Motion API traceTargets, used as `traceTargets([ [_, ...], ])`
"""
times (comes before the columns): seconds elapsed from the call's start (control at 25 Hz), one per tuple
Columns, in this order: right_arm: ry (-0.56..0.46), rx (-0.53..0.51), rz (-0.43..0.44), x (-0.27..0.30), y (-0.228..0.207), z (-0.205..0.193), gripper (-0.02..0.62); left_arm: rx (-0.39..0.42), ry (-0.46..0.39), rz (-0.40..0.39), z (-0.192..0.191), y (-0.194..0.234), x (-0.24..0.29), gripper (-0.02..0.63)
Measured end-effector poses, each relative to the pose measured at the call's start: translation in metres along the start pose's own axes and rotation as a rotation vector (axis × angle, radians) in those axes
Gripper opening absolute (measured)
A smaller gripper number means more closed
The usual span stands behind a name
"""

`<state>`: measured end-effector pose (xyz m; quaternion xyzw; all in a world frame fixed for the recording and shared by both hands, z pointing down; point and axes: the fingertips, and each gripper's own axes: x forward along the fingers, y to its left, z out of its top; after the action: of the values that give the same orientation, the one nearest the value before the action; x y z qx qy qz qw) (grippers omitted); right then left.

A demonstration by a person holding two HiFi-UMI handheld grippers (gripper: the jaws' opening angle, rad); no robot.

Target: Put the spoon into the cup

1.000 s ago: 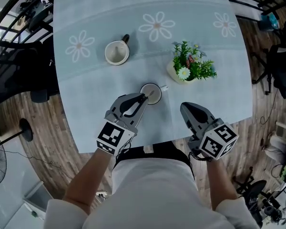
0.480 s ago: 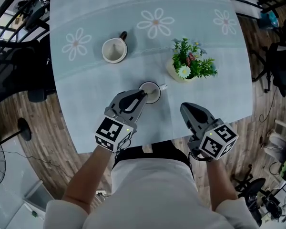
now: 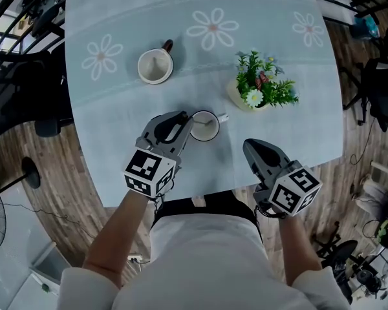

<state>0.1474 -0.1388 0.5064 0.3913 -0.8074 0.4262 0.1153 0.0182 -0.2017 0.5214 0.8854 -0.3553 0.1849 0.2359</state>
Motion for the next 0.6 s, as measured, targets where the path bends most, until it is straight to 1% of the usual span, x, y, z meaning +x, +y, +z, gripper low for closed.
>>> traceTargets([
  [0.08, 0.004, -0.007, 0.004, 0.001, 0.001, 0.000, 0.023, 0.007, 0.011, -0.003, -0.001, -0.001, 0.002, 0.066],
  [0.36, -0.012, 0.001, -0.009, 0.002, 0.004, 0.004, 0.023, 0.028, 0.047, -0.054, -0.007, -0.013, 0.003, 0.167],
  [0.6, -0.029, -0.023, -0.001, 0.002, 0.012, 0.013, 0.023, 0.053, 0.047, -0.054, 0.000, -0.013, -0.004, 0.198],
])
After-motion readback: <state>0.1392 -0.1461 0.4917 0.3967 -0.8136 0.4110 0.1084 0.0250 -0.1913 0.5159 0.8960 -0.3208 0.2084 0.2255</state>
